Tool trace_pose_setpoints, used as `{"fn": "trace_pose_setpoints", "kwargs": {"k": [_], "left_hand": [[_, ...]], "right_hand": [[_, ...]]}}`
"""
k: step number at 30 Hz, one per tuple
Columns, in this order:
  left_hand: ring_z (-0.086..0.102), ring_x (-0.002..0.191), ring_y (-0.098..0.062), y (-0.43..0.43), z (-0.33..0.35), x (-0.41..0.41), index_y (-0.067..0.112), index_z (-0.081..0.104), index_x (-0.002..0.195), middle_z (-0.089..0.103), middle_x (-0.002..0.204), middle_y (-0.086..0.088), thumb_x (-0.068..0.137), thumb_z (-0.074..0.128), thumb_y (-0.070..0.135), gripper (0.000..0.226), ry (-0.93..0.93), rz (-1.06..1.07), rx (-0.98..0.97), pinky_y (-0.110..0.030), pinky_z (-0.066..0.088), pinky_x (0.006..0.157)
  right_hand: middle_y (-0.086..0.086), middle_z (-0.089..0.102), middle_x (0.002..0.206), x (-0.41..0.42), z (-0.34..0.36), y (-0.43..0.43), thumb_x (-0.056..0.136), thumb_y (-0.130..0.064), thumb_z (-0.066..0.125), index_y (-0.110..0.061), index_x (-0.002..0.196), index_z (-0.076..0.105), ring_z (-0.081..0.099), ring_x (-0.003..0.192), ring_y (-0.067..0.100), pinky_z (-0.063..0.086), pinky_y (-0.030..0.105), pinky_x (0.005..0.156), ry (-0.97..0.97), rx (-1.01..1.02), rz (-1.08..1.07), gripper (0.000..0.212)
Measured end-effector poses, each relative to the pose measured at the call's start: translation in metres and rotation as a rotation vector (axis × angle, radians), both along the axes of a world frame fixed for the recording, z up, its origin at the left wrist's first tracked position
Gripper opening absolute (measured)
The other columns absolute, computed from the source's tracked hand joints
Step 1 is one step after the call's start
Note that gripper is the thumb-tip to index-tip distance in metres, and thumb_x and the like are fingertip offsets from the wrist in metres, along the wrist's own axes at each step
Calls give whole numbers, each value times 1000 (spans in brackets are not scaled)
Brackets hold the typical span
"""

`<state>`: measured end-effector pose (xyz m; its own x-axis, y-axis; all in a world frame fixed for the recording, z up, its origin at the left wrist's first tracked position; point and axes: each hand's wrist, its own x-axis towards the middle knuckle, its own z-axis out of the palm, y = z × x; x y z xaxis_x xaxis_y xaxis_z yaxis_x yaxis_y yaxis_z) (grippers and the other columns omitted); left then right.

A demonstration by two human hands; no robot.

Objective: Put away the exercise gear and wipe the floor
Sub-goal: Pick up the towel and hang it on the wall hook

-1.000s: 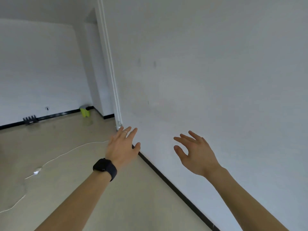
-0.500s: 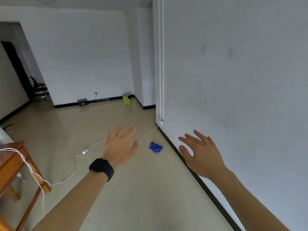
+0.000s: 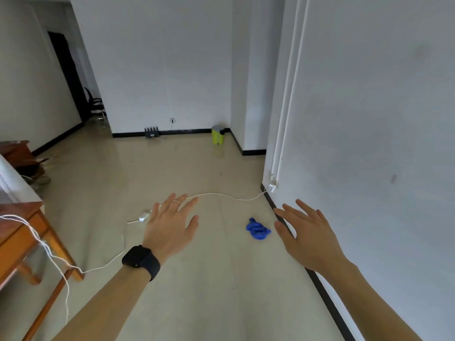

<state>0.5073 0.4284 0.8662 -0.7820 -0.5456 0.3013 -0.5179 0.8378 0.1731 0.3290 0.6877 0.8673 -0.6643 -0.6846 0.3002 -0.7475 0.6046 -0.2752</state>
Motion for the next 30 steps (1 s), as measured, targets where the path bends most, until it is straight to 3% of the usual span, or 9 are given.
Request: {"fn": "trace_pose_setpoints", "kwargs": {"k": [3,7,13,20,30], "left_hand": [[12,151,-15,-67,-20,-44,40,28,152,29,160,10,91,17,55,64,-42,20,15,-42,10,120],[10,152,-16,-152,-50,-109,40,25,153,26,161,10,100,35,48,54,-65,-8,74,-44,9,121],[11,152,-17,-284,-81,-229,39,26,153,26,161,9,98,33,50,56,-179,-131,138,-48,12,121],[8,152,-17,-381,-119,-368,38,24,154,24,162,7,100,36,46,55,-303,-263,197,-49,10,122],[9,152,-15,-480,-202,-577,39,26,153,25,162,8,101,34,44,52,-532,-362,271,-47,11,122]], "right_hand": [[-12,43,153,-48,-15,-69,102,-50,33,-41,143,47,16,152,15,13,46,123,-29,16,5,44],[-12,40,155,-102,-39,-152,103,-47,37,-41,143,46,14,152,15,11,46,124,-75,39,-25,42],[-13,41,154,-182,-76,-271,103,-48,37,-40,142,48,18,151,15,12,45,122,-174,97,-144,42],[-18,35,157,-271,-126,-361,103,-50,33,-44,145,42,13,152,11,9,43,123,-315,163,-266,43],[-15,35,157,-467,-228,-468,103,-53,28,-44,146,41,17,151,12,17,42,123,-568,210,-369,46]]}}
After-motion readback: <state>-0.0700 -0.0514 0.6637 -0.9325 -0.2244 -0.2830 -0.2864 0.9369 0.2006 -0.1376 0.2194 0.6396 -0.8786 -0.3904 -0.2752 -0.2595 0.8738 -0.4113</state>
